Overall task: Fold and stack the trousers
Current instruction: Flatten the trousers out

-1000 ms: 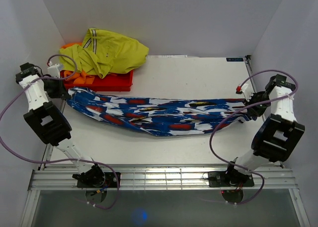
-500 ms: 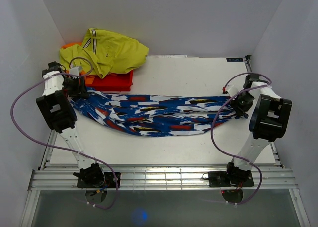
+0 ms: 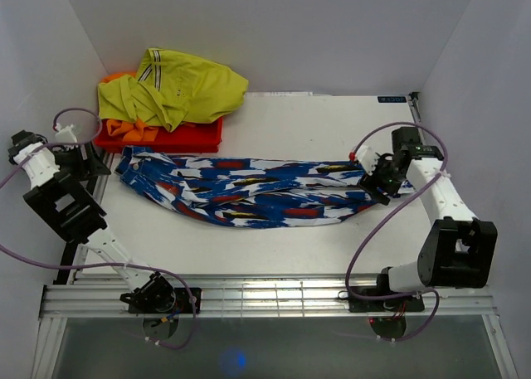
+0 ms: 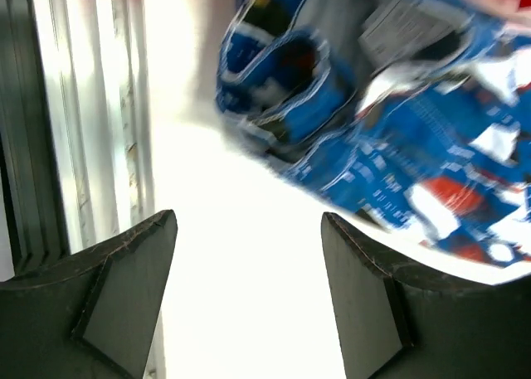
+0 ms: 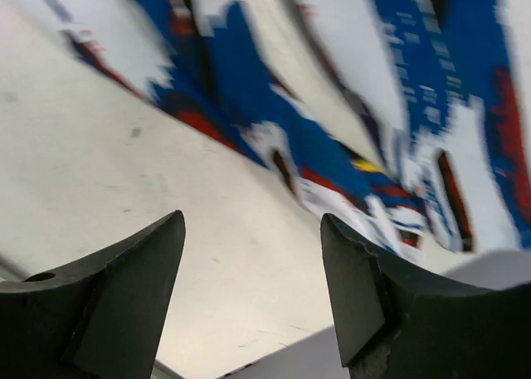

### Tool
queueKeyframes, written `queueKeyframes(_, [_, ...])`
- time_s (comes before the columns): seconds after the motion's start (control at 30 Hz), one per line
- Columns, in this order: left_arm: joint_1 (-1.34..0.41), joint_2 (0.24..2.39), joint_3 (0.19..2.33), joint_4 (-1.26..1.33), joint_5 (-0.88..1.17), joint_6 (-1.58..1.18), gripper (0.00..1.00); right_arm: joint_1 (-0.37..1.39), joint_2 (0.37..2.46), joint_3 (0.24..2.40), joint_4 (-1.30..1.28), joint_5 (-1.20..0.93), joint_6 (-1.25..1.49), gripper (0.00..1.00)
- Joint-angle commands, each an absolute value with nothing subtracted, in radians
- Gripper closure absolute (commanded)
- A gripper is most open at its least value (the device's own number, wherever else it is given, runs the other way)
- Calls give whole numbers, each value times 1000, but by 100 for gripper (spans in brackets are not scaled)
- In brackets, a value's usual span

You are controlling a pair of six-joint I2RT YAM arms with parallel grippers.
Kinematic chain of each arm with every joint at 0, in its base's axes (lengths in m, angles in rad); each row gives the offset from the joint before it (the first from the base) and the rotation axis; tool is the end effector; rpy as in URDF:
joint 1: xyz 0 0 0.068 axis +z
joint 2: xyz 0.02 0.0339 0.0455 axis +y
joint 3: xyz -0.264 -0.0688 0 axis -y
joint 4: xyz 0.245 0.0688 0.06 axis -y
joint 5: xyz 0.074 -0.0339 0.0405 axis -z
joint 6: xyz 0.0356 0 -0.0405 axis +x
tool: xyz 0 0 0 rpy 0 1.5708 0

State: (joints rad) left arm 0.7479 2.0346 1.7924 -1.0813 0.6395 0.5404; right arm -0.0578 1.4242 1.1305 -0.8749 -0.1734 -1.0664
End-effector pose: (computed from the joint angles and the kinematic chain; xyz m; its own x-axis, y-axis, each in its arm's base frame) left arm 0.3190 0.2670 0.2497 -0.8352 -0.2117 -0.5076 -0.0104 0.9289 -0.3702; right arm 0.2759 -0.0098 0.2608 -0.4348 -0.8386 -0.3282 -0.8093 0.5237 -0.2660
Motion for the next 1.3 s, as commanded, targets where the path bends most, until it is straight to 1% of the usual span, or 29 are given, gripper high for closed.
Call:
queueKeyframes(0.0, [770,2017,1709,-1106,741,713,20,36,1399,1016,-950,-247,-1068,28])
queueKeyframes(0.03, [770,2014,1691,-1091,758,771,19,82,1396,999,-945,-265,-1060,29])
queueKeyframes(0.13, [769,1999,1631,-993,833,810,19,190,1387,956,-913,-307,-1005,30])
queueKeyframes(0.23, [756,2029,1632,-940,883,836,18,326,1407,965,-852,-345,-922,29])
queueKeyframes(0.3, [747,2048,1638,-924,903,867,18,430,1445,1005,-799,-363,-856,29])
queueKeyframes(0.37, [727,2049,1617,-894,904,890,17,494,1512,1051,-778,-403,-822,27])
queueKeyframes(0.5, [678,2037,1559,-825,859,969,18,647,1646,1190,-735,-460,-740,25])
queueKeyframes(0.63, [646,2049,1536,-818,799,1000,23,774,1764,1331,-628,-457,-674,25])
queueKeyframes(0.7, [643,2057,1532,-815,767,1003,32,848,1830,1376,-592,-448,-640,24])
queueKeyframes(0.73, [637,2056,1529,-815,755,1009,37,868,1850,1396,-571,-436,-623,24])
queueKeyframes(0.77, [637,2052,1525,-821,743,1014,52,888,1889,1434,-527,-431,-595,23])
queueKeyframes(0.87, [634,2026,1517,-857,744,1020,72,952,1965,1504,-451,-426,-558,22])
queueKeyframes(0.9, [630,2016,1516,-888,752,1016,89,977,1983,1523,-443,-425,-545,22])
queueKeyframes(0.97, [624,1974,1509,-916,756,981,100,999,2029,1551,-425,-426,-531,20])
queueKeyframes(1.1, [612,1901,1499,-978,756,898,100,1046,2086,1557,-323,-379,-515,20])
queueKeyframes(1.2, [612,1864,1502,-1011,761,826,100,1051,2154,1589,-310,-330,-496,23])
queueKeyframes(1.23, [612,1858,1505,-1014,765,804,100,1051,2172,1618,-327,-312,-494,30])
queueKeyframes(1.27, [612,1849,1514,-1029,768,783,100,1051,2192,1627,-330,-302,-492,40])
